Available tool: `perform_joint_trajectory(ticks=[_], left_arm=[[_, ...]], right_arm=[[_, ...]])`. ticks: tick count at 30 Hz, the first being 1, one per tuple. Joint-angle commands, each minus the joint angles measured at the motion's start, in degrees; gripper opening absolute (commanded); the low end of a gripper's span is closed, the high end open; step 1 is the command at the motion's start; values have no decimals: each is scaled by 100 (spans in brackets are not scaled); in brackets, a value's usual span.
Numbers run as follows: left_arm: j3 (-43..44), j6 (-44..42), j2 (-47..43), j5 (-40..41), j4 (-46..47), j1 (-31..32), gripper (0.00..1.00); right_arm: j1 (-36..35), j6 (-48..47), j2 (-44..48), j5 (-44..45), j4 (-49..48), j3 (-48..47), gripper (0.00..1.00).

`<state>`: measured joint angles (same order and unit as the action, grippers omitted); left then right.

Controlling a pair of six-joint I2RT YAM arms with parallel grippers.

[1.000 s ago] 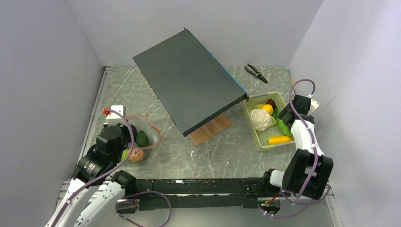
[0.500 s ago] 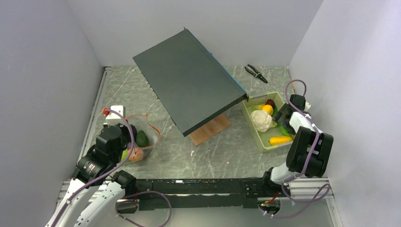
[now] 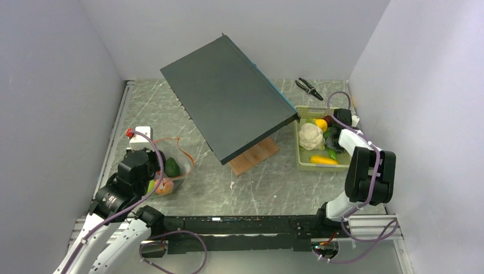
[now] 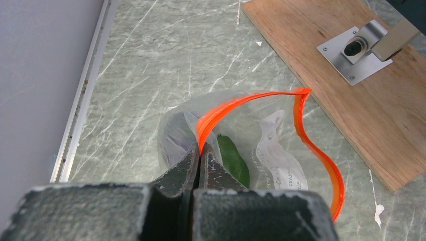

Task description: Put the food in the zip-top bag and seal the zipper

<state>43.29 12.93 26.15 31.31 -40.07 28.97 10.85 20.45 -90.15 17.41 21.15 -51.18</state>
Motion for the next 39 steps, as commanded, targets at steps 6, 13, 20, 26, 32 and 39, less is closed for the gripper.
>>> perform_joint_trajectory(ticks=[6,13,20,26,32,39], left_arm=[[26,39,130,170,145,24,0],[45,101,122,252,87,27,0],[51,110,136,365,69,16,0],[101,253,198,406,-120,17,0],[54,207,92,354,-35,16,0],[83,175,228,343,-36,16,0]], right_arm=[[-61,137,976,581,547,-266,1],[-66,160,2141,540,871,-438,0],[-81,622,4066,-1240,175,-169,0],[-184,1295,4378,-3113,-142,-769,0],[-1625,1974,4373,-3235,-683,-1429,0],[-4098,1788,3869,-2142,-748,-2249,0]])
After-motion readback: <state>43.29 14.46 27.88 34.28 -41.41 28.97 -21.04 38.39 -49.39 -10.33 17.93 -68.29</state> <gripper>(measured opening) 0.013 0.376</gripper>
